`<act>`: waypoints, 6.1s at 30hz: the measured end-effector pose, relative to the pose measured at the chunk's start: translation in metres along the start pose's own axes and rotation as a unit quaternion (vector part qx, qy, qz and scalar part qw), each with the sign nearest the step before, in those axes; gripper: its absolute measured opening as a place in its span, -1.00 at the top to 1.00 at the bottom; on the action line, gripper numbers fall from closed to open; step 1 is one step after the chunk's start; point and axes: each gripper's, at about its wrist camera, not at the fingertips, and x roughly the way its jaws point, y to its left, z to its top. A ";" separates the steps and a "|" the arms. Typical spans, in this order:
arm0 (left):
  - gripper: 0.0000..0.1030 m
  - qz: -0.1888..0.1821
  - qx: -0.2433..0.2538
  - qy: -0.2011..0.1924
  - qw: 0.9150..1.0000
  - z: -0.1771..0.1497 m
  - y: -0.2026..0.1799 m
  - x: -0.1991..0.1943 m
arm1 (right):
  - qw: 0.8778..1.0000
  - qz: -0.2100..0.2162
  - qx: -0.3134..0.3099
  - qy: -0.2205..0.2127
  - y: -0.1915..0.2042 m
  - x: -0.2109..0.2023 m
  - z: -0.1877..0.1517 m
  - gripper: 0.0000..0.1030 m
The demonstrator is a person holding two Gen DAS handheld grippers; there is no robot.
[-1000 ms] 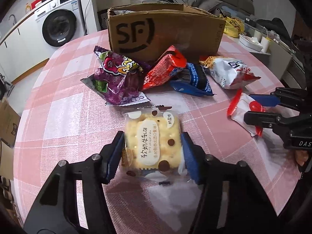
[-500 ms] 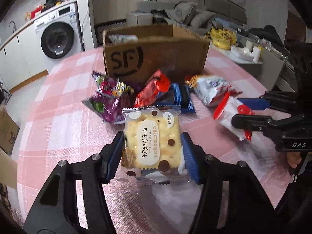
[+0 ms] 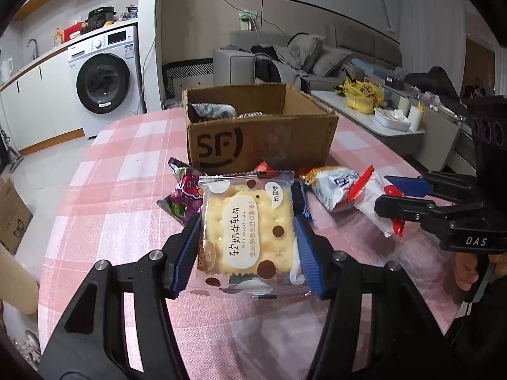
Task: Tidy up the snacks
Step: 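Lift both packs and lower them into the SF box, then open both tools to release the packs and withdraw from the box, then move both tools toward the remaining snacks in front of the box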
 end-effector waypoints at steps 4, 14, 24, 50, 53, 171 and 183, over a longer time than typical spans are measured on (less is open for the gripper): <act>-0.07 0.000 -0.003 -0.013 1.000 0.009 0.000 -0.005 | 1.000 -0.001 0.005 -0.012 -0.002 -0.002 0.006 0.16; -0.07 0.000 0.007 -0.038 0.999 0.032 -0.003 -0.014 | 0.999 0.000 0.011 -0.041 -0.008 -0.008 0.023 0.16; -0.07 -0.001 0.002 -0.056 0.998 0.056 -0.006 -0.011 | 0.998 -0.003 0.015 -0.061 -0.014 -0.006 0.045 0.16; -0.07 0.001 -0.034 -0.074 0.997 0.121 0.025 0.050 | 0.996 -0.019 0.040 -0.076 -0.038 0.025 0.103 0.16; -0.07 0.006 -0.027 -0.076 0.997 0.128 0.026 0.059 | 0.996 -0.021 0.042 -0.076 -0.041 0.030 0.110 0.16; -0.99 0.066 -0.092 0.073 0.991 0.026 0.093 0.139 | 0.988 -0.066 0.064 0.126 -0.073 0.098 0.020 -0.99; -0.99 0.088 -0.082 0.104 0.987 0.027 0.093 0.162 | 0.988 -0.060 0.074 0.124 -0.076 0.098 0.018 -0.99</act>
